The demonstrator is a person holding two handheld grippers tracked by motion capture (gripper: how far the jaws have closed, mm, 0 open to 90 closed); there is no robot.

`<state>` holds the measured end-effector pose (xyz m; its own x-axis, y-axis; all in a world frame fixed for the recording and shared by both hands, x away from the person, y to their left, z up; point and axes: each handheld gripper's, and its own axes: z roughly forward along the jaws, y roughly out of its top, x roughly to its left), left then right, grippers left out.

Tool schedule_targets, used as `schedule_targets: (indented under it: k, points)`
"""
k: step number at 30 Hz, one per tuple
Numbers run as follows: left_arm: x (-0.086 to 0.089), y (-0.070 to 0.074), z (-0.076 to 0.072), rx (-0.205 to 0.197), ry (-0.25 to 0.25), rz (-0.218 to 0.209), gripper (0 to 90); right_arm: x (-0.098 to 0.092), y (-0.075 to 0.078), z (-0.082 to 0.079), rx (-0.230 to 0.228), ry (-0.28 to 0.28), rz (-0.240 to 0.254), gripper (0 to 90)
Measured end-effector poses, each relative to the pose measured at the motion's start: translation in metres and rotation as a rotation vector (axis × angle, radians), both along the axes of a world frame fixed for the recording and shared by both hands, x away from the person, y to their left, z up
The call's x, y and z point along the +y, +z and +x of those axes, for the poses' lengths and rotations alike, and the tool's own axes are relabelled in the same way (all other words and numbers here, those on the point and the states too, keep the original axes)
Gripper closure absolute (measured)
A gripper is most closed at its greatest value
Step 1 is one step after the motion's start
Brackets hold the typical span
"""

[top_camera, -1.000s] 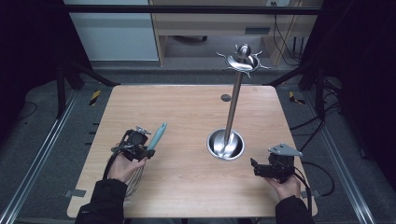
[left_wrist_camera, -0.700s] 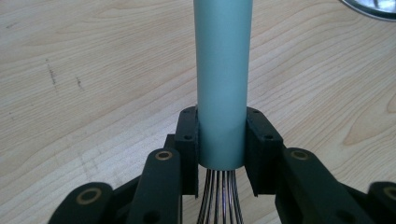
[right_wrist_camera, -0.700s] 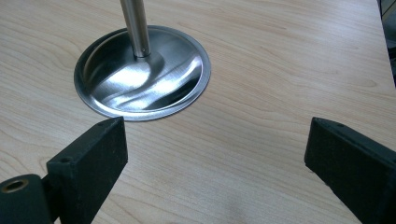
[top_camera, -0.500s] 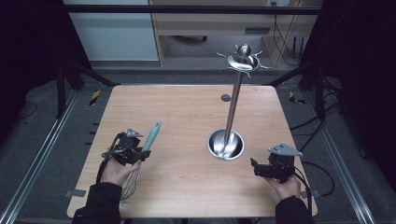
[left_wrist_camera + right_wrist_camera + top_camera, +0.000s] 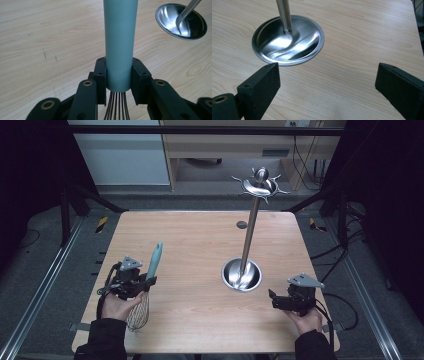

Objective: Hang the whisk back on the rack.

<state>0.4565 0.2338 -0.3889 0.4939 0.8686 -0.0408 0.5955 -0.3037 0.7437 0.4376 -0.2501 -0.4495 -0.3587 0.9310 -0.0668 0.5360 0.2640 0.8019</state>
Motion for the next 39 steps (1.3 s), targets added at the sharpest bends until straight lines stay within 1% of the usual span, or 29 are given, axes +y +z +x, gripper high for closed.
schedule_targets:
  k: [1, 11, 15, 16, 19, 20, 23, 31, 39]
  points:
    - [0.000, 0.001, -0.001, -0.002, -0.002, -0.005, 69.1, 0.000, 0.000, 0.000, 0.000, 0.000, 0.000, 6.2]
    - [0.005, 0.012, -0.009, -0.080, 0.010, -0.039, 69.1, 0.000, 0.000, 0.000, -0.001, -0.001, -0.003, 6.2]
    - [0.005, 0.017, -0.011, -0.104, 0.013, -0.043, 69.1, 0.000, 0.000, 0.000, 0.000, 0.000, 0.000, 6.3]
    - [0.005, 0.018, -0.012, -0.117, 0.015, -0.045, 69.1, 0.001, 0.000, -0.001, 0.002, -0.001, 0.004, 6.3]
    - [0.007, 0.023, -0.013, -0.128, 0.013, -0.059, 69.1, 0.001, 0.000, -0.001, -0.003, 0.005, 0.003, 6.3]
    - [0.007, 0.024, -0.014, -0.125, 0.008, -0.064, 69.1, 0.001, 0.000, 0.000, -0.005, 0.006, 0.000, 6.3]
    - [0.008, 0.030, -0.016, -0.146, 0.007, -0.087, 69.0, 0.001, 0.000, 0.000, 0.000, -0.001, 0.001, 6.3]
    - [0.007, 0.044, -0.023, -0.213, 0.004, -0.122, 69.1, 0.000, 0.000, 0.000, 0.001, -0.001, 0.004, 6.3]
    - [0.005, 0.053, -0.026, -0.249, -0.002, -0.142, 69.0, 0.000, 0.000, 0.000, -0.002, -0.001, 0.004, 6.3]
